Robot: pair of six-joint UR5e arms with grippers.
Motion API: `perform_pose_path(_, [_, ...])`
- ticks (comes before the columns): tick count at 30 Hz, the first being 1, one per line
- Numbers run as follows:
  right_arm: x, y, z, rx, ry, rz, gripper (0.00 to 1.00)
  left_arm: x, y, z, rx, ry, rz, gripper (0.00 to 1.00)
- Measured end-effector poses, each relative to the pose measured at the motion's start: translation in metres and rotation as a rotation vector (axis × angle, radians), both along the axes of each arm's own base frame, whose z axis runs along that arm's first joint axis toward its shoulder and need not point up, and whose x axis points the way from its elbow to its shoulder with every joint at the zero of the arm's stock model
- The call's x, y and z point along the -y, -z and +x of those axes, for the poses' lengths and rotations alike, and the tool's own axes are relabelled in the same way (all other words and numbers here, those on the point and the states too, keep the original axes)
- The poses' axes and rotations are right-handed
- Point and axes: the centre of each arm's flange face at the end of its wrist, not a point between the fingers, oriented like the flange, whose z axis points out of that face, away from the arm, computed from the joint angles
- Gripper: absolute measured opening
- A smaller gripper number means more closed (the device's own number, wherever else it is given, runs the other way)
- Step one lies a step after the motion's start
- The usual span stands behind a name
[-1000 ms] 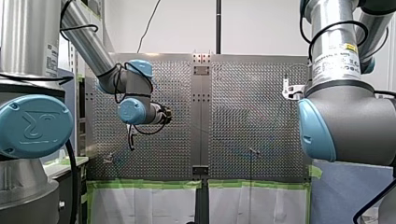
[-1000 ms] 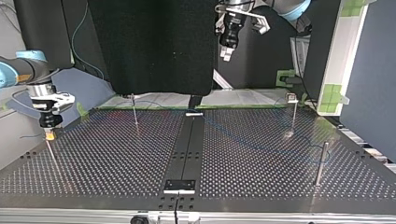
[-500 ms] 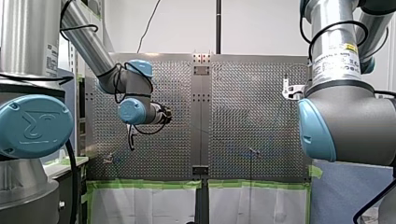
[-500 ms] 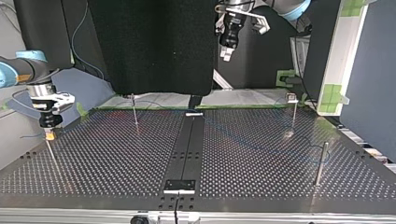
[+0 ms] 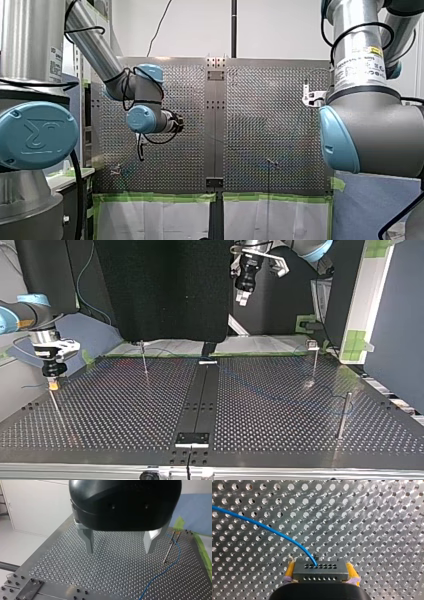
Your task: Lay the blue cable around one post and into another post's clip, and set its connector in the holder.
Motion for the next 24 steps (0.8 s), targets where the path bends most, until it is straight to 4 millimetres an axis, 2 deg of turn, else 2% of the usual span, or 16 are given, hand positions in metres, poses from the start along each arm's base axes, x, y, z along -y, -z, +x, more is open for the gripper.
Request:
perform_pose_path(9, [0.0,0.0,0.0,0.0,0.0,0.0,0.0,-0.0004,0.0004,-0.0002,-0.003,-0.001,0.002,1.0])
perform_pose_path(10, [0.0,0.0,0.0,0.0,0.0,0.0,0.03,-0.0004,0.0005,-0.0003,-0.003,-0.001,0.002,1.0])
perform_pose_path(11, [0.0,0.0,0.0,0.0,0.0,0.0,0.1,-0.0005,0.0006,-0.0004,-0.004,-0.001,0.003,1.0])
perform_pose_path(12, [0.0,0.0,0.0,0.0,0.0,0.0,0.1,-0.0005,0.0006,-0.0004,-0.004,-0.001,0.003,1.0])
perform_pose_path(13, [0.0,0.0,0.0,0.0,0.0,0.0,0.3,-0.0005,0.0005,-0.0003,-0.004,-0.001,0.003,1.0])
perform_pose_path(14, [0.0,0.0,0.0,0.0,0.0,0.0,0.42,-0.0006,0.0004,-0.0002,-0.003,-0.001,0.002,1.0])
perform_pose_path(15, [0.0,0.0,0.0,0.0,0.0,0.0,0.42,-0.0006,0.0003,-0.0001,-0.003,-0.001,0.002,1.0])
perform_pose_path(16, [0.0,0.0,0.0,0.0,0.0,0.0,0.55,-0.0006,0.0003,-0.0001,-0.003,-0.002,0.002,1.0])
perform_pose_path(17, [0.0,0.0,0.0,0.0,0.0,0.0,0.73,-0.0006,0.0003,-0.0001,-0.003,-0.002,0.002,1.0])
perform_pose_path(18, [0.0,0.0,0.0,0.0,0.0,0.0,0.73,-0.0006,0.0003,-0.0001,-0.003,-0.001,0.002,1.0])
perform_pose_path(20, [0.0,0.0,0.0,0.0,0.0,0.0,0.96,-0.0005,0.0004,-0.0002,-0.003,-0.001,0.002,1.0])
perform_pose_path(21, [0.0001,-0.0007,0.0,0.0,0.0,-0.002,0.96,-0.0005,0.0003,-0.0003,-0.003,-0.001,0.002,1.0])
perform_pose_path(22, [0.0,-0.0019,0.0001,0.0,0.0,-0.004,1.0,-0.0004,0.0004,-0.0003,-0.003,-0.001,0.002,1.0])
perform_pose_path(24, [-0.0001,-0.0031,0.0001,0.0,0.0,-0.006,1.0,-0.0004,0.0004,-0.0004,-0.003,-0.001,0.002,1.0])
